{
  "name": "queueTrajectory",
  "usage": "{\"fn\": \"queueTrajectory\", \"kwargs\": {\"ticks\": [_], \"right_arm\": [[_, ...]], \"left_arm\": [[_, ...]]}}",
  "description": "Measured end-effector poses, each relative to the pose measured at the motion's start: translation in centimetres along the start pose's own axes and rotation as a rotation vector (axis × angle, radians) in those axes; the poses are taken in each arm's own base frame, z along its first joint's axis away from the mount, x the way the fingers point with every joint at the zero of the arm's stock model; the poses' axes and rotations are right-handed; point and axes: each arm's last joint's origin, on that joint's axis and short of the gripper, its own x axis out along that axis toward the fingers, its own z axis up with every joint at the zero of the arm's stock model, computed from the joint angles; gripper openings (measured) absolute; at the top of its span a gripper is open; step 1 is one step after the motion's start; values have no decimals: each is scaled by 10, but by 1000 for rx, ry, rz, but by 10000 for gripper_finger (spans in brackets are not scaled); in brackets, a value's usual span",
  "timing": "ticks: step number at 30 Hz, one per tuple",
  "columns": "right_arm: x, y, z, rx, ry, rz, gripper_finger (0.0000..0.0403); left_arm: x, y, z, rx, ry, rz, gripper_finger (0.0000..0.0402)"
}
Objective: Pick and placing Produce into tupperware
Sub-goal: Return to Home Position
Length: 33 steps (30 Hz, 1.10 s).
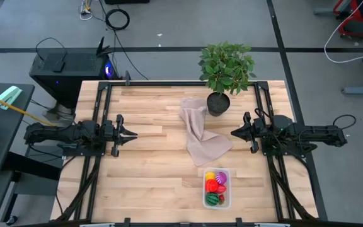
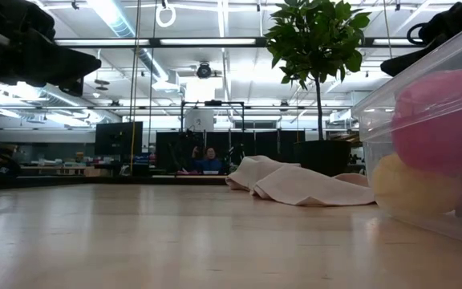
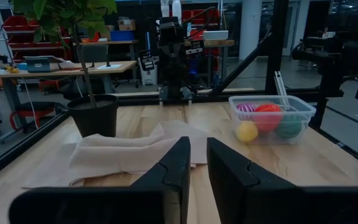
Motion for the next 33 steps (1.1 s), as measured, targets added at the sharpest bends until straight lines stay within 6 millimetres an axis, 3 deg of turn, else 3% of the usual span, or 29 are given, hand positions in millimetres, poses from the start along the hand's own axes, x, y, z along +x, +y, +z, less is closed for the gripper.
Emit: {"fn": "queueTrajectory", "kwargs": {"ticks": [33], "right_arm": [[0,0,0,0,-1,0,25]], "left_arm": [[0,0,0,0,0,0,56]]}}
